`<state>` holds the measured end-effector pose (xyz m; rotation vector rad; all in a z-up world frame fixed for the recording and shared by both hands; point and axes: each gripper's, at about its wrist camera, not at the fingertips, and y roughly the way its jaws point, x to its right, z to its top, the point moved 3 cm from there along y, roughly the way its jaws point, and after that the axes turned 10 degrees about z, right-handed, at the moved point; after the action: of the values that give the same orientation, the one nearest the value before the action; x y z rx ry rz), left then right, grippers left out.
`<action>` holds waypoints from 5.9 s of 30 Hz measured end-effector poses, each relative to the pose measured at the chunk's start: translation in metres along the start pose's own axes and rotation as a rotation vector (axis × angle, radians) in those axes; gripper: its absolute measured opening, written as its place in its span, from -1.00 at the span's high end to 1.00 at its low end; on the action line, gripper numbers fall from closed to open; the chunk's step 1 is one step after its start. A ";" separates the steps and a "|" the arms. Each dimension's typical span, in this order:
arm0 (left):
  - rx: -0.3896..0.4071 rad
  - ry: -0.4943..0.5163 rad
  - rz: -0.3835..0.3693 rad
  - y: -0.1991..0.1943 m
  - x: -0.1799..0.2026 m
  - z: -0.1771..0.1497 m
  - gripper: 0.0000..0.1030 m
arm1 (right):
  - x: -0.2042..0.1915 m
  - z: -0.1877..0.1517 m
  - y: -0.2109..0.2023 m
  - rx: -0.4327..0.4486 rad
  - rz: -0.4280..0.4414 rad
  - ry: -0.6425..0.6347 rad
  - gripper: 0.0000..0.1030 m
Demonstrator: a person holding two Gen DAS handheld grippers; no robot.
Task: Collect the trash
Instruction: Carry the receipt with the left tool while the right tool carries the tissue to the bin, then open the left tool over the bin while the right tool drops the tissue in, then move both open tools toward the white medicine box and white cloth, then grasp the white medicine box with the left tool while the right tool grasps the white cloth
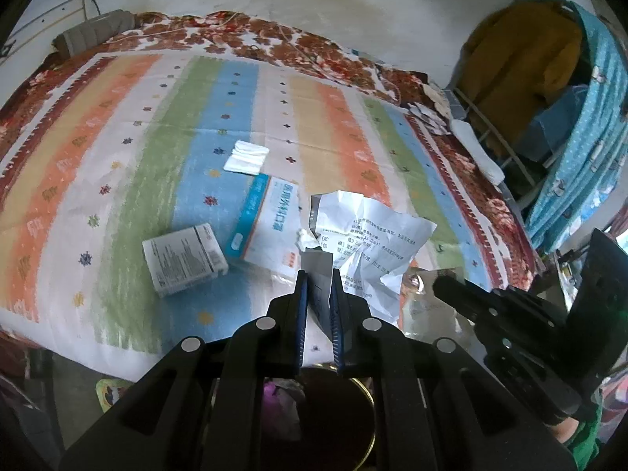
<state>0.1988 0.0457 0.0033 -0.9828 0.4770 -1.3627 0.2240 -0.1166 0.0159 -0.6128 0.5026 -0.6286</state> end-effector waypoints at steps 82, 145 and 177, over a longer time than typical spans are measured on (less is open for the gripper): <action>-0.351 -0.027 0.211 0.046 -0.008 -0.159 0.10 | -0.012 -0.163 0.050 -0.432 -0.063 0.226 0.17; -0.207 0.437 0.329 0.145 -0.075 0.013 -0.89 | 0.051 -0.035 0.098 -0.389 -0.076 -0.030 -0.83; -0.380 0.487 0.166 0.193 -0.104 0.005 -0.70 | 0.112 -0.046 0.187 -0.536 -0.054 -0.023 -0.34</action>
<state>0.2953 0.1290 -0.1747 -0.8821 1.1935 -1.3843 0.3470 -0.0873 -0.1671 -1.1415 0.6404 -0.5364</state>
